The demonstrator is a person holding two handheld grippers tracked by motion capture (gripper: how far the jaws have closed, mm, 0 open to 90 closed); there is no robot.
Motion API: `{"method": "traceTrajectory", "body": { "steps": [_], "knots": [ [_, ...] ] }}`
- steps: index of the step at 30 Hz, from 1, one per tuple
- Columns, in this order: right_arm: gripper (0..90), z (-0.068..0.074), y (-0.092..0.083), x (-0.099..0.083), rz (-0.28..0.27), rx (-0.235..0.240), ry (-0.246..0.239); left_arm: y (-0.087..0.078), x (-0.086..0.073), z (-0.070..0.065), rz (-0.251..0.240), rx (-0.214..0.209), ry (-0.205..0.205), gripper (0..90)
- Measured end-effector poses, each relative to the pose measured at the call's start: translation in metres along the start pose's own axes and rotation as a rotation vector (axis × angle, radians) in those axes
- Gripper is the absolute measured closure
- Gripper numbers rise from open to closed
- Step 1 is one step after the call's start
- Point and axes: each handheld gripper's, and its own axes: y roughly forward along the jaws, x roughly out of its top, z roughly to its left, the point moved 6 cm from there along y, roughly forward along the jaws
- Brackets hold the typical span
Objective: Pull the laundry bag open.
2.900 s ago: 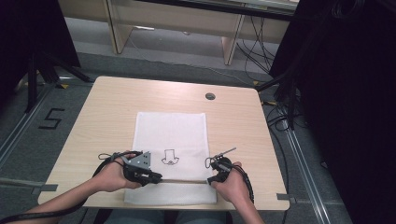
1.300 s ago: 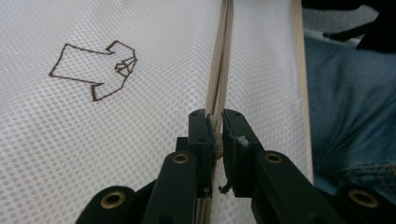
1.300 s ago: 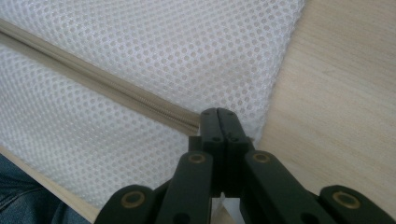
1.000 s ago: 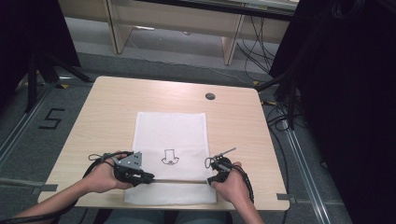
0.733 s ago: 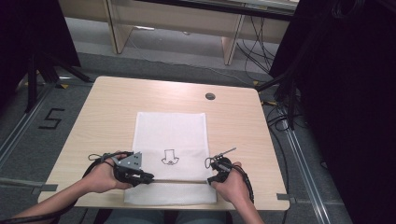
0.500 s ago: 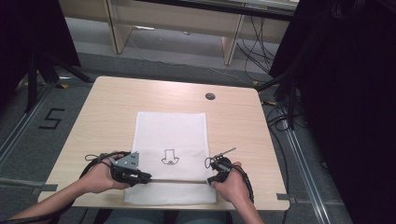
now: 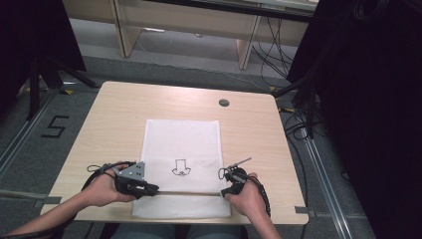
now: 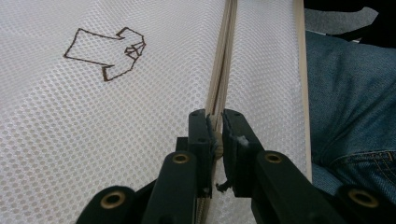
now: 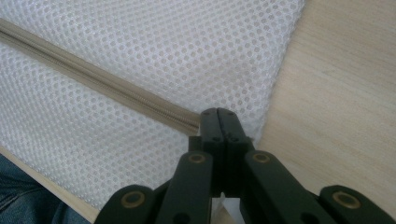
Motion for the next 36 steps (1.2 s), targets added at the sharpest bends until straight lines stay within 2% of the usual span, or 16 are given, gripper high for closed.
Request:
{"method": "traceTrajectory", "body": {
  "steps": [3, 7, 8, 11, 14, 15, 17, 18, 22, 24, 25, 26, 27, 28, 33, 36],
  "knots": [
    [90.0, 0.000, 0.001, 0.000, 0.003, -0.010, 0.009, -0.001, -0.001, 0.000, 0.009, 0.008, 0.009, 81.8],
    [90.0, 0.000, 0.001, 0.000, 0.002, -0.008, 0.009, -0.004, -0.003, 0.001, 0.005, 0.006, -0.009, 81.8],
    [90.0, -0.001, 0.001, 0.000, 0.004, -0.011, 0.006, -0.004, -0.003, 0.002, 0.010, 0.008, 0.005, 81.8],
    [90.0, -0.001, 0.001, 0.000, 0.003, -0.011, 0.003, -0.004, -0.004, 0.002, 0.004, 0.006, -0.005, 81.8],
    [90.0, 0.000, 0.001, 0.000, 0.001, -0.008, 0.009, -0.004, -0.004, 0.002, 0.010, 0.009, 0.004, 81.8],
    [90.0, 0.000, 0.001, 0.000, 0.001, -0.009, 0.009, -0.005, -0.004, 0.002, 0.001, 0.004, -0.010, 81.8],
    [90.0, 0.000, 0.001, 0.000, 0.001, -0.009, 0.009, -0.006, -0.006, 0.003, 0.011, 0.001, -0.002, 81.8],
    [90.0, 0.000, 0.001, 0.000, 0.001, -0.009, 0.008, -0.007, -0.006, 0.003, -0.001, 0.010, -0.014, 81.8],
    [90.0, -0.001, 0.000, 0.000, 0.000, -0.007, -0.002, -0.011, -0.009, 0.005, 0.010, 0.019, -0.013, 81.8],
    [90.0, 0.000, 0.001, 0.000, 0.004, -0.011, 0.010, -0.011, -0.010, 0.005, 0.006, 0.019, -0.019, 81.8],
    [90.0, 0.000, 0.001, 0.000, 0.002, -0.009, 0.008, -0.012, -0.011, 0.006, 0.014, 0.018, 0.003, 81.8],
    [90.0, 0.000, 0.001, 0.000, 0.001, -0.008, 0.009, -0.012, -0.011, 0.006, 0.014, 0.018, 0.003, 81.8],
    [90.0, 0.000, 0.001, 0.000, 0.001, -0.008, 0.009, -0.012, -0.010, 0.005, 0.005, 0.016, -0.019, 81.8],
    [90.0, 0.000, 0.001, 0.000, 0.001, -0.009, 0.010, -0.012, -0.010, 0.004, 0.003, 0.013, -0.021, 81.8],
    [90.0, -0.001, 0.000, 0.000, -0.005, -0.004, -0.003, -0.012, -0.010, 0.004, 0.007, 0.014, -0.019, 81.8],
    [90.0, -0.001, 0.001, 0.000, -0.004, -0.009, 0.007, -0.015, -0.013, 0.006, 0.022, 0.019, -0.008, 81.8]
  ]
}}
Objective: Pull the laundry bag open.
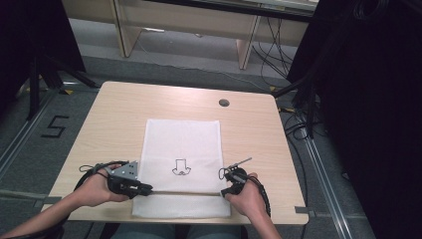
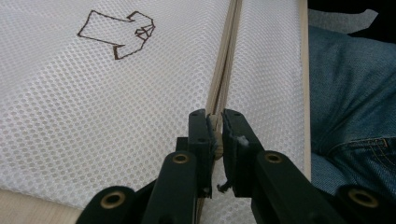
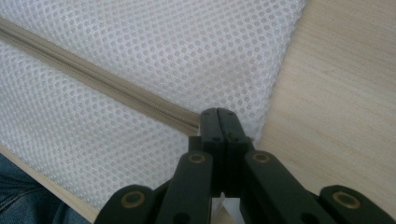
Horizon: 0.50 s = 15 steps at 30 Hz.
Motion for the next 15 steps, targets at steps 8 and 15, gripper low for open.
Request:
{"method": "traceTrajectory", "body": {
  "steps": [8, 15],
  "knots": [
    [90.0, 0.0002, -0.0010, -0.0002, -0.001, 0.008, -0.009, -0.0024, -0.0010, 0.0007, -0.007, -0.001, 0.000, 81.8],
    [90.0, -0.0008, 0.0002, 0.0003, -0.002, 0.004, -0.016, -0.0070, -0.0060, 0.0023, -0.012, 0.005, -0.019, 81.8]
  ]
}}
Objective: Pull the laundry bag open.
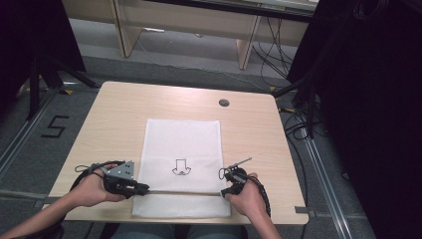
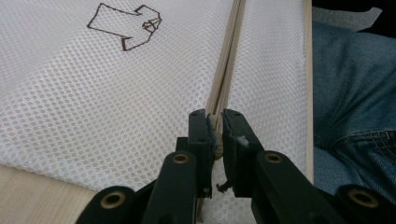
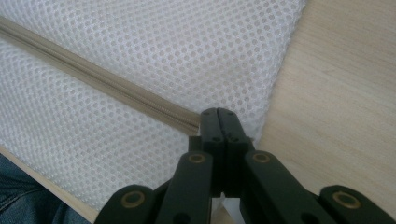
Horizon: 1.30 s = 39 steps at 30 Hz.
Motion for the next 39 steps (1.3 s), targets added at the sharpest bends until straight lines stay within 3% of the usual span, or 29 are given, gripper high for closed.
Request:
{"method": "traceTrajectory", "body": {
  "steps": [7, 9, 11, 13, 15, 16, 18, 19, 22, 23, 24, 27, 29, 30, 35, 39],
  "knots": [
    [90.0, 0.001, -0.001, 0.000, 0.005, -0.005, 0.017, -0.002, -0.001, -0.001, -0.004, -0.003, -0.012, 81.8],
    [90.0, 0.000, 0.000, 0.000, -0.004, 0.005, -0.005, -0.003, -0.003, 0.001, -0.001, 0.004, -0.013, 81.8],
    [90.0, 0.001, -0.001, -0.001, 0.003, -0.006, 0.022, -0.005, -0.004, 0.002, -0.010, 0.010, -0.016, 81.8],
    [90.0, 0.000, 0.000, 0.000, 0.003, 0.004, 0.010, -0.008, -0.007, 0.005, -0.001, 0.022, -0.014, 81.8],
    [90.0, -0.003, 0.001, 0.002, -0.025, 0.012, -0.048, -0.009, -0.008, 0.004, -0.011, 0.022, -0.033, 81.8],
    [90.0, -0.003, 0.002, 0.002, -0.027, 0.012, -0.049, -0.010, -0.009, 0.005, -0.004, 0.027, -0.032, 81.8],
    [90.0, -0.002, 0.002, 0.002, -0.028, 0.011, -0.047, -0.012, -0.010, 0.006, -0.003, 0.023, -0.023, 81.8],
    [90.0, 0.000, 0.000, 0.000, 0.002, 0.005, 0.004, -0.012, -0.010, 0.006, -0.003, 0.023, -0.023, 81.8],
    [90.0, -0.003, 0.002, 0.002, -0.029, 0.012, -0.053, -0.012, -0.010, 0.004, -0.012, 0.019, -0.030, 81.8],
    [90.0, 0.000, 0.000, 0.000, -0.001, 0.003, 0.001, -0.012, -0.010, 0.004, -0.012, 0.019, -0.030, 81.8],
    [90.0, 0.001, 0.000, 0.000, 0.002, -0.001, 0.019, -0.013, -0.011, 0.006, -0.004, 0.032, -0.024, 81.8],
    [90.0, 0.001, -0.001, 0.000, 0.006, 0.000, 0.021, -0.017, -0.015, 0.009, -0.004, 0.045, -0.031, 81.8],
    [90.0, 0.000, 0.000, 0.000, 0.001, 0.008, -0.001, -0.020, -0.017, 0.010, -0.010, 0.050, -0.041, 81.8],
    [90.0, -0.002, 0.001, 0.002, -0.025, 0.014, -0.041, -0.021, -0.018, 0.011, -0.005, 0.055, -0.039, 81.8],
    [90.0, -0.002, 0.002, 0.002, -0.027, 0.011, -0.045, -0.026, -0.021, 0.012, -0.016, 0.059, -0.059, 81.8],
    [90.0, -0.002, 0.001, 0.002, -0.029, 0.011, -0.044, -0.026, -0.022, 0.011, -0.016, 0.057, -0.046, 81.8]
  ]
}}
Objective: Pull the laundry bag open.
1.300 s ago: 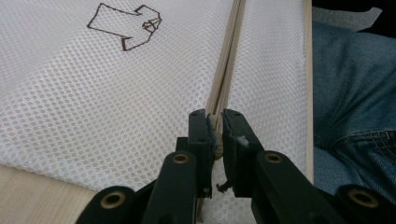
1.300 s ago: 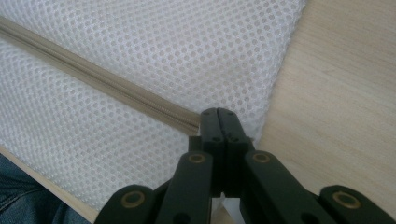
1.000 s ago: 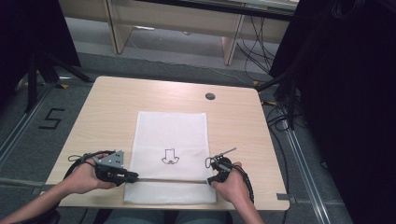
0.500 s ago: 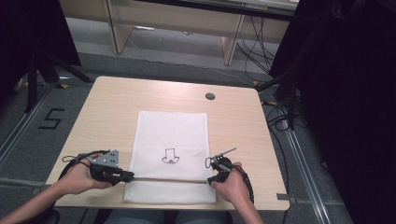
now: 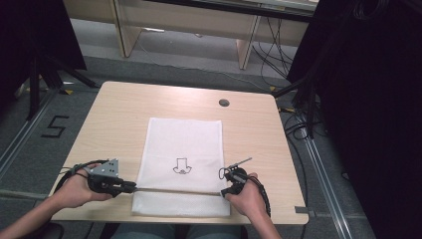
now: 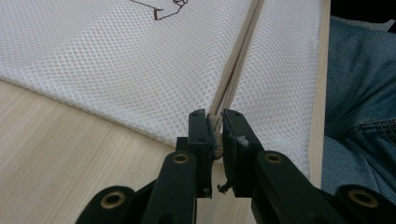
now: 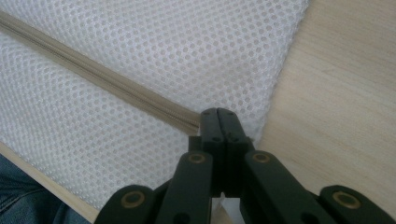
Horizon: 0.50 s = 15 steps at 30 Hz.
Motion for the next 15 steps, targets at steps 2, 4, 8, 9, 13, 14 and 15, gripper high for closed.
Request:
{"method": "traceTrajectory", "body": {
  "steps": [2, 4, 8, 9, 13, 14, 15],
  "knots": [
    [90.0, 0.003, -0.002, -0.002, 0.032, -0.020, 0.066, -0.001, -0.001, -0.001, -0.002, -0.003, -0.021, 81.8],
    [90.0, 0.003, -0.002, -0.002, 0.034, -0.011, 0.067, -0.006, -0.006, 0.004, 0.017, 0.017, -0.009, 81.8],
    [90.0, 0.003, -0.002, -0.002, 0.029, -0.008, 0.068, -0.012, -0.009, 0.004, -0.019, 0.009, -0.046, 81.8],
    [90.0, 0.003, -0.002, -0.002, 0.033, -0.011, 0.066, -0.011, -0.008, 0.003, -0.023, 0.003, -0.044, 81.8],
    [90.0, 0.003, -0.002, -0.003, 0.032, -0.013, 0.069, -0.011, -0.010, 0.004, -0.006, 0.001, -0.048, 81.8],
    [90.0, 0.004, -0.002, -0.002, 0.035, -0.005, 0.076, -0.011, -0.011, 0.005, -0.002, 0.004, -0.044, 81.8],
    [90.0, 0.004, -0.002, -0.002, 0.035, -0.005, 0.076, -0.011, -0.011, 0.005, -0.002, 0.004, -0.044, 81.8]
  ]
}}
